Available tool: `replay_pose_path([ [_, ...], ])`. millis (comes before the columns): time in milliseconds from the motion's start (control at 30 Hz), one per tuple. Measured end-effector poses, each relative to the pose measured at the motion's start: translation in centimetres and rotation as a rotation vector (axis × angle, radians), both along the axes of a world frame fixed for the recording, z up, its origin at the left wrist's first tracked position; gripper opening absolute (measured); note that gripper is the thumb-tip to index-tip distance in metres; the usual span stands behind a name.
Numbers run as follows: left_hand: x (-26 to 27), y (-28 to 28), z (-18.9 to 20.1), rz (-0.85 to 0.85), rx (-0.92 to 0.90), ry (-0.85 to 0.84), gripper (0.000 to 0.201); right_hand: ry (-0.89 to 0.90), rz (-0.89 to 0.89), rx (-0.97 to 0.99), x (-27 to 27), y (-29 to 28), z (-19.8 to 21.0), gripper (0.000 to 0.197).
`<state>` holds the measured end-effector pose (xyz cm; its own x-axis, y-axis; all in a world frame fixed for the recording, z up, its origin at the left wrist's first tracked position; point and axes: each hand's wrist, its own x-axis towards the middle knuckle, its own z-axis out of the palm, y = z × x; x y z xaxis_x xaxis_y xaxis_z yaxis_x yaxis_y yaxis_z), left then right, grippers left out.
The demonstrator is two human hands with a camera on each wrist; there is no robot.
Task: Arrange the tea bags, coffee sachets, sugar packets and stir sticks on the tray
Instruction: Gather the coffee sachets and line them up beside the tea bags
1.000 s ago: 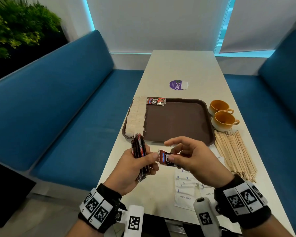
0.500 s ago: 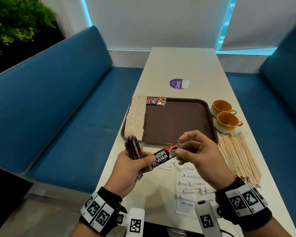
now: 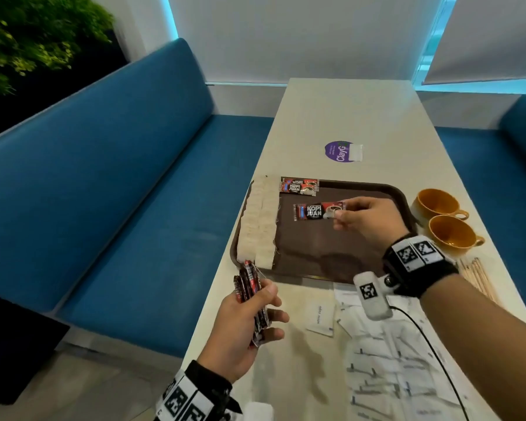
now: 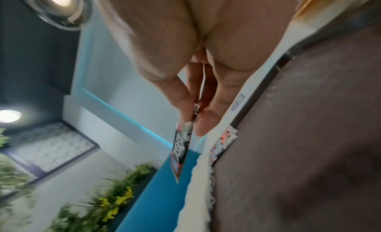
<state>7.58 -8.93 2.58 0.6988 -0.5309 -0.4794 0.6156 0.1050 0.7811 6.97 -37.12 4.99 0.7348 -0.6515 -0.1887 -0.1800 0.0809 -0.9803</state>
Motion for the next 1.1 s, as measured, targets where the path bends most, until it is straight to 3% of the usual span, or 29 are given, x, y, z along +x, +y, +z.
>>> replay_pose_path([
  [167, 0.9, -0.4, -0.8, -0.022, 0.024, -0.008, 0.026, 0.095, -0.025, 0.150, 6.4, -3.8, -3.4, 0.017],
  [267, 1.4, -0.7, -1.1, -0.037, 0.017, -0.002, 0.029, 0.223, -0.013, 0.067, 9.5, -5.5, -5.9, 0.010],
  [367, 1.9, -0.8, -1.5, -0.056, 0.017, 0.000, 0.029, 0.311, -0.038, -0.026, 12.1, -6.4, -7.4, 0.022],
  [433, 2.2, -0.8, -1.9, -0.053, 0.021, -0.001, 0.030, 0.354, -0.051, -0.076, 13.2, -6.6, -7.4, 0.020],
  [667, 2.8, -0.6, -2.4, -0.069, 0.039, -0.011, 0.035, 0.485, -0.044, -0.231, 15.0, -7.0, -7.0, 0.015],
  [867, 3.1, -0.4, -2.2, -0.092, 0.054, -0.015, 0.037, 0.505, -0.047, -0.294, 15.4, -6.9, -6.7, 0.034],
  [1100, 3.2, -0.3, -2.4, -0.107, 0.060, -0.006, 0.032, 0.536, -0.073, -0.300, 15.2, -7.1, -6.8, 0.037],
])
